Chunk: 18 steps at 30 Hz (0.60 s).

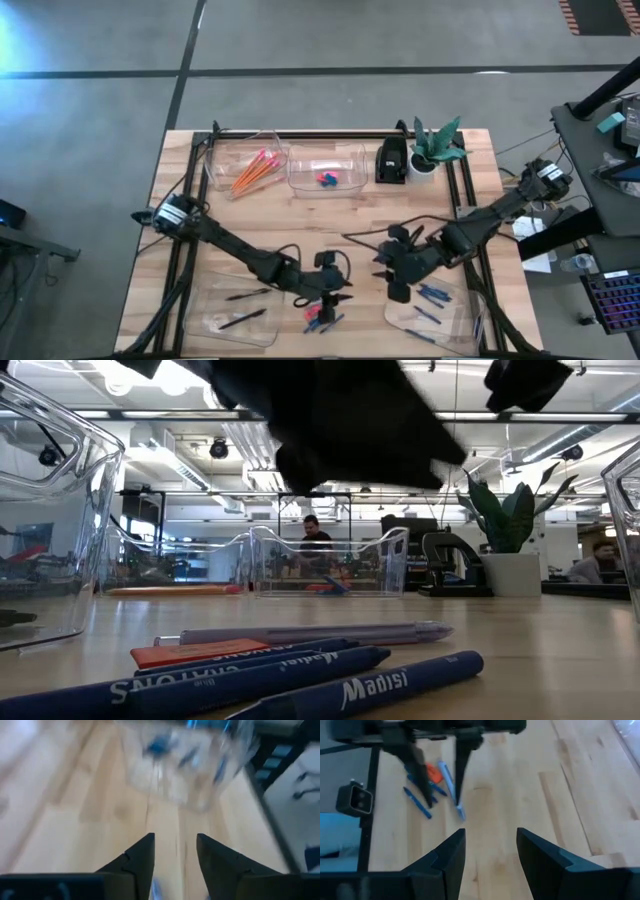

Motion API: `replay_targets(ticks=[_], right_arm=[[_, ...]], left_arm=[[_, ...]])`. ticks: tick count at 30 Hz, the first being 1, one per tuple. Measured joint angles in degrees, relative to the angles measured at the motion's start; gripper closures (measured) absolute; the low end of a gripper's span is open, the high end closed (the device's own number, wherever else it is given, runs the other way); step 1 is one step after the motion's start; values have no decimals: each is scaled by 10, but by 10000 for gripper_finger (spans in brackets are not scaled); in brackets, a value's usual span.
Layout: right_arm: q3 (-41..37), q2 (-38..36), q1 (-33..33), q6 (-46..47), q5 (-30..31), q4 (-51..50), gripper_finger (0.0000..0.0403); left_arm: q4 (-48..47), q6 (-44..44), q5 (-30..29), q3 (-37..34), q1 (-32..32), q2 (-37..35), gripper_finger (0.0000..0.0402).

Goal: Sort crayons/erasers/pens/pencils in bins
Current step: Put the gray pen into the bottom left transparent bin

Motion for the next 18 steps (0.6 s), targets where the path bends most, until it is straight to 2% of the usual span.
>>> replay_targets(ticks=[4, 11, 18], right_arm=[[-3, 0, 24, 14, 14, -2, 236], [-4, 1, 39, 17, 39, -2, 236], [-4, 1, 39, 18, 41, -3, 236]], left_arm=[[-77, -33, 7, 16, -8, 17, 267], [-88, -75, 22, 1, -17, 18, 267], [-170, -80, 27, 0, -21, 18, 267]])
